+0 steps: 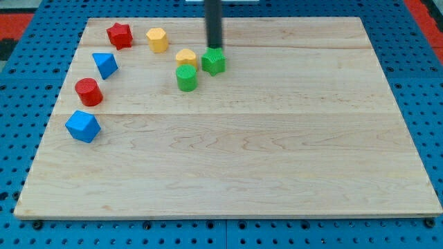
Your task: Push the green star closer to the green circle
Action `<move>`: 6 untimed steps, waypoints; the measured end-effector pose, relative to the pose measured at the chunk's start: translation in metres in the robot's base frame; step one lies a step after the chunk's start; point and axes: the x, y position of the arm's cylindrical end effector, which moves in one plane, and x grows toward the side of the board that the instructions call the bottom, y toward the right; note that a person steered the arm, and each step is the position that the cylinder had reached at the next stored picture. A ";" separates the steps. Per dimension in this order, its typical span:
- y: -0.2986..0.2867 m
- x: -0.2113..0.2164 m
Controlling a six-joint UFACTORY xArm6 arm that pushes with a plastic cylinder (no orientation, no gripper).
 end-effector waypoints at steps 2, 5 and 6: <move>0.040 0.001; -0.009 0.047; -0.027 -0.009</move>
